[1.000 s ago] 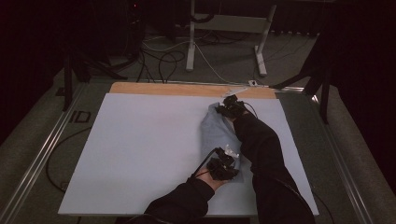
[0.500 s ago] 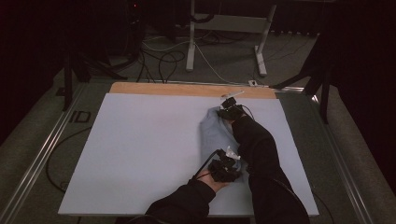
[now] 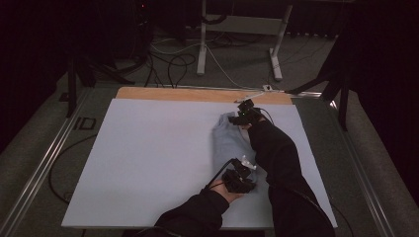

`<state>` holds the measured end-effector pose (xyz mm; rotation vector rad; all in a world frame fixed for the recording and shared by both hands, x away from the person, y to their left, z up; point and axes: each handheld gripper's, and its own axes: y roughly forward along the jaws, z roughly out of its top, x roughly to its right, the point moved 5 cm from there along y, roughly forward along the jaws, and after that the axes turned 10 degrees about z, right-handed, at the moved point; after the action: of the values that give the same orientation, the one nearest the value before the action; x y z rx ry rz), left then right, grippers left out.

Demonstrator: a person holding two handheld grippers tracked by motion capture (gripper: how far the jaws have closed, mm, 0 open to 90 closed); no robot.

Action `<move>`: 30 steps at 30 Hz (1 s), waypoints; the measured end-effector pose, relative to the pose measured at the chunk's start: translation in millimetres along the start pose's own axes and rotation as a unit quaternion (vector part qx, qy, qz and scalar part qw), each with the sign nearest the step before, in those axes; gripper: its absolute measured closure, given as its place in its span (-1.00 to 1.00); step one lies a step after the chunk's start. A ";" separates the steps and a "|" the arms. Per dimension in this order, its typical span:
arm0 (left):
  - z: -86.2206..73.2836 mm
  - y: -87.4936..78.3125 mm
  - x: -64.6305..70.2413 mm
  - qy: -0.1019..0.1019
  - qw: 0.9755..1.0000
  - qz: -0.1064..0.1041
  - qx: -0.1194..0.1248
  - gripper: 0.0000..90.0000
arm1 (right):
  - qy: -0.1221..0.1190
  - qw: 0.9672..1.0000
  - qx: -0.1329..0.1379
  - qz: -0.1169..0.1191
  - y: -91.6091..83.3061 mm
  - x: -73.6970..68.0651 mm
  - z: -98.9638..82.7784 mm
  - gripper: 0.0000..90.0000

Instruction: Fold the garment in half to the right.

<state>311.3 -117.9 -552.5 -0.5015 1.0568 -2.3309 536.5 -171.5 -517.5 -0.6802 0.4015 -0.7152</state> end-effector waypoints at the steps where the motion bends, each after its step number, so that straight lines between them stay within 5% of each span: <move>1: 0.8 0.2 1.1 -0.003 1.000 -0.002 0.000 0.79 | 0.000 1.000 0.000 0.000 0.0 0.0 0.0 -0.07; 6: 1.8 2.8 9.2 0.000 1.000 -0.013 -0.003 0.66 | 0.001 1.000 0.021 0.013 -12.6 -6.8 5.7 -0.23; 11: 1.5 5.4 16.4 0.004 0.999 -0.032 -0.010 0.52 | 0.009 0.999 0.023 0.049 -15.1 -13.4 3.2 -0.59; 17: 3.6 1.9 19.9 0.012 0.999 -0.049 -0.012 0.48 | -0.001 0.998 0.023 0.060 -14.5 -19.4 1.7 -0.72; 24: 13.9 -27.8 21.7 0.030 0.997 -0.065 0.030 0.35 | -0.011 0.997 0.041 0.065 -24.9 -26.2 8.6 -0.73; 30: 19.5 -58.4 3.8 0.043 0.995 -0.057 0.071 0.24 | -0.014 0.996 0.050 0.069 -38.8 -27.4 11.7 -0.72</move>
<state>300.5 -99.0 -494.8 -0.4213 0.9140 -2.5271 506.0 -168.7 -479.3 -0.5618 0.3812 -0.5898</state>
